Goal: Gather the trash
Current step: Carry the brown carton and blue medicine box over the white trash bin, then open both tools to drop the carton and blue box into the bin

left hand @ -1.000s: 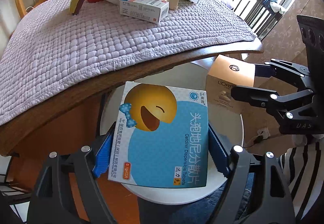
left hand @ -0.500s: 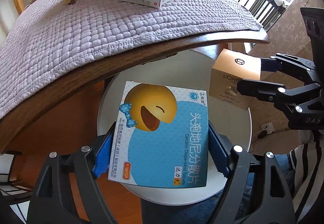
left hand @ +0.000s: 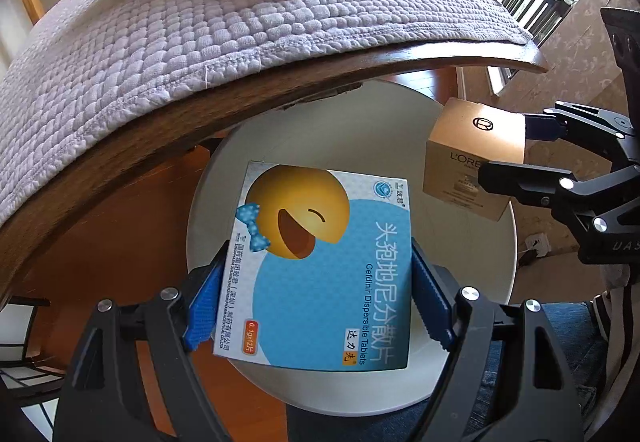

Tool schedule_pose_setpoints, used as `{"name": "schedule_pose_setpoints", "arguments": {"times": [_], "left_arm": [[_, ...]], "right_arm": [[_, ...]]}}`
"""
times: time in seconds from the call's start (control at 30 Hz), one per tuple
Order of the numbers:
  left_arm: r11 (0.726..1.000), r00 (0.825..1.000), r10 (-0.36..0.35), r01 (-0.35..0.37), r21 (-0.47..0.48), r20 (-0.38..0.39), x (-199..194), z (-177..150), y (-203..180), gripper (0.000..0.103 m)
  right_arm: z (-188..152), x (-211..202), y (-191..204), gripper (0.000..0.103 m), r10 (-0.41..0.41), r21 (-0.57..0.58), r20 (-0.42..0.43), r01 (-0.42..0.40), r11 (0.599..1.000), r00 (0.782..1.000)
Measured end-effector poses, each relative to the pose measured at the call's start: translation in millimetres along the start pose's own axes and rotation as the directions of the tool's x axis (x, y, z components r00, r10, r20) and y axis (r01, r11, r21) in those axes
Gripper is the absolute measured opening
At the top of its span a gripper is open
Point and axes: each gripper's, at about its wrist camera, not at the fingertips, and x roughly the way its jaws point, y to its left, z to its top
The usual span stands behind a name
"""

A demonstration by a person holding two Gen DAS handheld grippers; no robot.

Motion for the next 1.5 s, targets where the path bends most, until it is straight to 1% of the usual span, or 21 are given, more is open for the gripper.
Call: {"name": "schedule_pose_setpoints", "arguments": {"times": [0.4,0.63,0.93,1.0,1.03,1.07,1.17,1.5], "left_arm": [[1.0,0.999,0.03,-0.029,0.011,-0.033,27.2,4.5,-9.9,0.083],[0.999,0.998,0.044,-0.043,0.015,-0.042,39.0,0.3,-13.5,0.083],[0.999,0.999,0.038,-0.037,0.015,-0.036,46.7,-3.4,-15.1,0.083],[1.0,0.999,0.028,-0.028,0.013,-0.032,46.7,-1.4,-14.4,0.083],[0.999,0.999,0.031,-0.03,0.015,-0.028,46.6,-0.7,-15.3,0.083],[0.999,0.999,0.038,-0.037,0.019,-0.024,46.1,0.6,-16.0,0.084],[0.999,0.999,0.046,-0.046,0.023,-0.016,43.6,-0.8,-14.6,0.087],[0.999,0.999,0.033,-0.033,0.015,-0.018,42.4,1.3,-12.3,0.087]], "right_arm": [[3.2,18.4,2.0,0.059,-0.004,-0.01,-0.03,0.004,1.0,1.0],[5.0,31.2,2.9,0.059,-0.005,-0.013,-0.049,0.004,1.0,0.999],[4.4,39.6,3.0,0.059,0.005,-0.011,-0.062,-0.006,1.0,0.998],[2.8,37.7,-0.6,0.062,0.017,0.001,-0.057,-0.017,1.0,0.998],[2.8,36.7,-1.7,0.068,0.024,0.009,-0.054,-0.024,1.0,0.998],[1.1,35.0,-4.1,0.069,0.027,0.013,-0.049,-0.026,1.0,0.998],[0.4,33.4,-5.8,0.069,0.021,0.016,-0.049,-0.02,1.0,0.999],[-1.2,29.7,-10.2,0.069,0.018,0.021,-0.05,-0.017,1.0,0.999]]}}
